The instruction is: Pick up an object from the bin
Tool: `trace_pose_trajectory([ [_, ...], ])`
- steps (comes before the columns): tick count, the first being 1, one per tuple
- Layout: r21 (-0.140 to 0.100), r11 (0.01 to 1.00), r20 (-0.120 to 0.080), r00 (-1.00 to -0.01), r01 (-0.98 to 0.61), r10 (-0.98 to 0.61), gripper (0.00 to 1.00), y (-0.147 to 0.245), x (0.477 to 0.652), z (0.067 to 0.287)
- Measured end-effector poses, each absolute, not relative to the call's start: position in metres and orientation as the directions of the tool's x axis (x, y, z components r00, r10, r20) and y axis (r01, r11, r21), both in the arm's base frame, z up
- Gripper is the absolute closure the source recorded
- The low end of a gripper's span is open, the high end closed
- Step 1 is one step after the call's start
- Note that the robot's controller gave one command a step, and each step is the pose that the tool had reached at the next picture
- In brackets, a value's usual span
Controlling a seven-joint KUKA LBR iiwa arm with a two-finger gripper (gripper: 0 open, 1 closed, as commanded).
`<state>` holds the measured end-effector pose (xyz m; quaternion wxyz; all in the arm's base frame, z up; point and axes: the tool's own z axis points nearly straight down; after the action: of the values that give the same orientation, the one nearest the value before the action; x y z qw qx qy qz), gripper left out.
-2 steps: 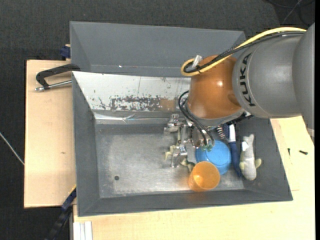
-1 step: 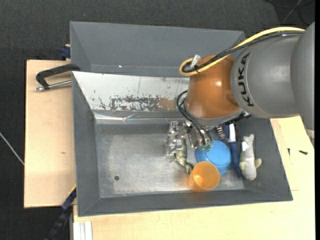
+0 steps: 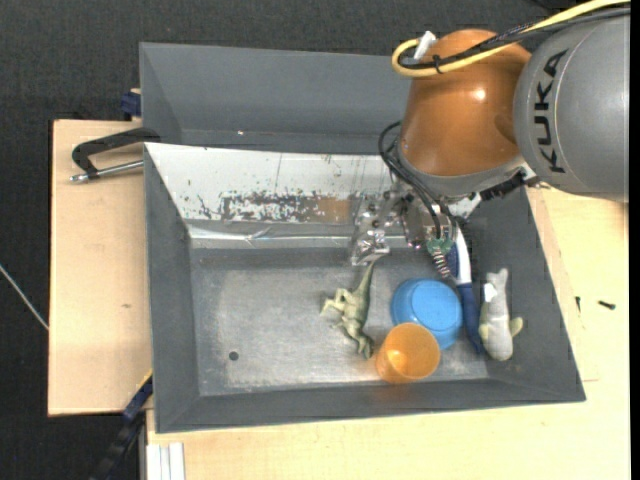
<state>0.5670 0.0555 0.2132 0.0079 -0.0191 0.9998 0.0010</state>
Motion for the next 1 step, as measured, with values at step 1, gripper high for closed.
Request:
trace_pose_trajectory([
  [1,0.001,0.979,0.0,-0.979,-0.204,-0.204,1.0,0.0763,0.5285,0.2021],
])
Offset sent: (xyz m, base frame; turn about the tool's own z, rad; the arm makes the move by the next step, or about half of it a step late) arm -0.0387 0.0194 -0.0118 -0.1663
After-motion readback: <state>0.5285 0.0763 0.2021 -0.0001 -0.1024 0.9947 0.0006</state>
